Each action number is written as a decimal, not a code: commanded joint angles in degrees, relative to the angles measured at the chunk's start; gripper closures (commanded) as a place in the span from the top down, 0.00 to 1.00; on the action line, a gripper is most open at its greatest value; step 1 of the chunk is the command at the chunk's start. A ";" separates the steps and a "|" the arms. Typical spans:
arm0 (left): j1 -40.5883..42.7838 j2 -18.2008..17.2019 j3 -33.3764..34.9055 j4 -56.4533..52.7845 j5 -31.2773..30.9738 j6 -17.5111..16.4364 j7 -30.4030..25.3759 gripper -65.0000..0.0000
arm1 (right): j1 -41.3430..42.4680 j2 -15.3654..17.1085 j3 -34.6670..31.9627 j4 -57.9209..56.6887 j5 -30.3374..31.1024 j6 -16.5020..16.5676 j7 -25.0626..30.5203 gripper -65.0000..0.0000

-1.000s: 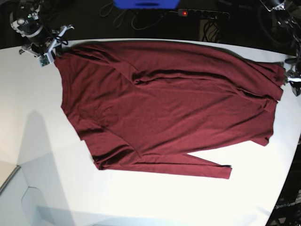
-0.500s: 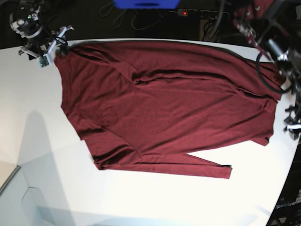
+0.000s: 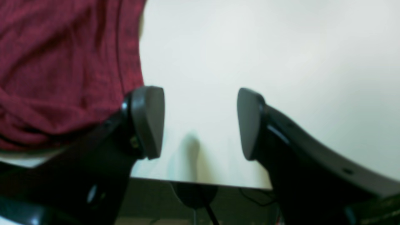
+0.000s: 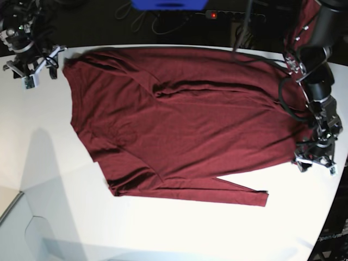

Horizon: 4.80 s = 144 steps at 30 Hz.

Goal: Layout the t-shirt on the table in an organized manner, then fold the t-shirt properly
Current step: 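Release the left gripper and move it along the shirt side toward the hem, then release the right gripper and move it down the shirt side toward the sleeve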

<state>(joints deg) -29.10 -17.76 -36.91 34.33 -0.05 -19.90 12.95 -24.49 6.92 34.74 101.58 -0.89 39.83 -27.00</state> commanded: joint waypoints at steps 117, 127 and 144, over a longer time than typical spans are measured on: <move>2.16 0.31 -0.33 0.53 -17.84 8.87 -3.50 0.00 | 45.46 6.49 -20.10 -50.64 1.10 0.12 3.84 0.56; 2.16 0.66 -0.15 0.53 -17.84 8.78 -3.50 0.00 | 41.06 8.42 -11.93 -50.64 0.93 -0.23 3.84 0.56; 2.95 0.75 -0.06 0.53 -17.75 8.78 -3.50 0.00 | 48.71 3.06 -17.99 -50.46 0.93 0.17 3.31 0.57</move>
<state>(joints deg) -25.08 -16.08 -36.99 33.87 -17.50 -10.59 10.33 22.92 9.45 16.56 50.59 -0.12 39.35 -23.49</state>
